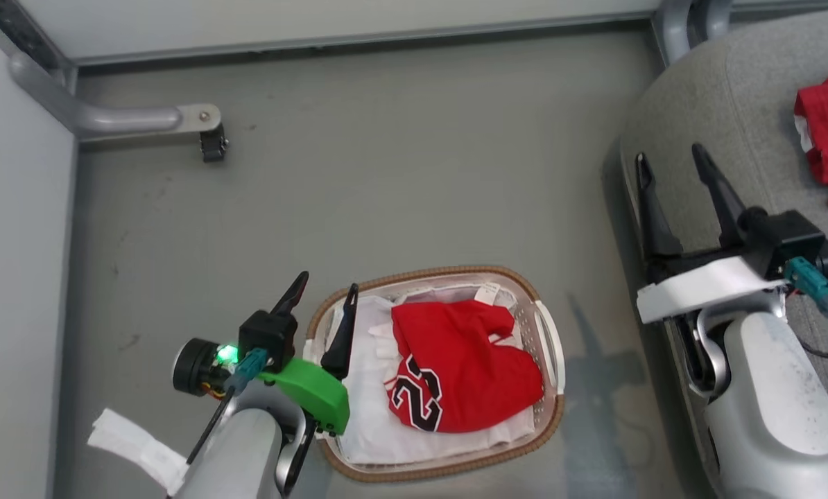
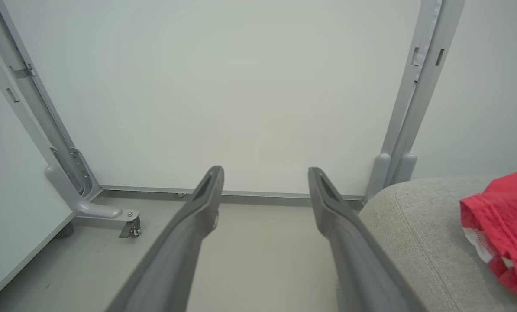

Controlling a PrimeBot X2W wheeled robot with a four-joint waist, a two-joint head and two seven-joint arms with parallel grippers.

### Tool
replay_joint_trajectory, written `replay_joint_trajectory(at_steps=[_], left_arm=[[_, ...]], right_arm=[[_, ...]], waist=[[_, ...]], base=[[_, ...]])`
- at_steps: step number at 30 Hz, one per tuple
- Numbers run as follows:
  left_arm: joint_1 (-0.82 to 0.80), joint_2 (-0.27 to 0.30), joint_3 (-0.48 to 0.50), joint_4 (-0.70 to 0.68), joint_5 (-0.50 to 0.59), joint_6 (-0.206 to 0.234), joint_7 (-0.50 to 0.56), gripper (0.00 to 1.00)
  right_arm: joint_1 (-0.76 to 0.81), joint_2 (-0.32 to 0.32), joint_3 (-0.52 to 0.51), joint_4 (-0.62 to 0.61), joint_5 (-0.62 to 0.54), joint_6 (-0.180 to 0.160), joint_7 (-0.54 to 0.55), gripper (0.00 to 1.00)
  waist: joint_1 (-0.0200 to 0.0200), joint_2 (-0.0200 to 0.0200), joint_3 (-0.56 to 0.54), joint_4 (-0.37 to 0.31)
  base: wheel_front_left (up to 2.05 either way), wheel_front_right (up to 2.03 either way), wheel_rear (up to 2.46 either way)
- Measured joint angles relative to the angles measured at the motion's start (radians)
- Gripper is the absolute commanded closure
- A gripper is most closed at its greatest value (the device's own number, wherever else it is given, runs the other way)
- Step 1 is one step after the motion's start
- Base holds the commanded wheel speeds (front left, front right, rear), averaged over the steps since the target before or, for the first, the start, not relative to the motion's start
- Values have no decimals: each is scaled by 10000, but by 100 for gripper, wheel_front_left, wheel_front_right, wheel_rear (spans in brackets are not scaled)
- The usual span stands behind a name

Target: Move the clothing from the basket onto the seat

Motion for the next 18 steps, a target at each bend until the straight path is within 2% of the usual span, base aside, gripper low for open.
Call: replay_joint_trajectory(at_steps=[5,18], left_arm=[[-1165,4,-830,943,-230,-2,0,0],[-3418,470,-3139,3716,-1338,-4,0,0]], right_arm=[[-638,-4,117,-491,203,0,0,0],[-1570,-10,625,-1350,665,0,0,0]], waist=[[1,0,1051,-333],[2,0,3754,-1235]], base=[[0,0,0],[0,0,0]])
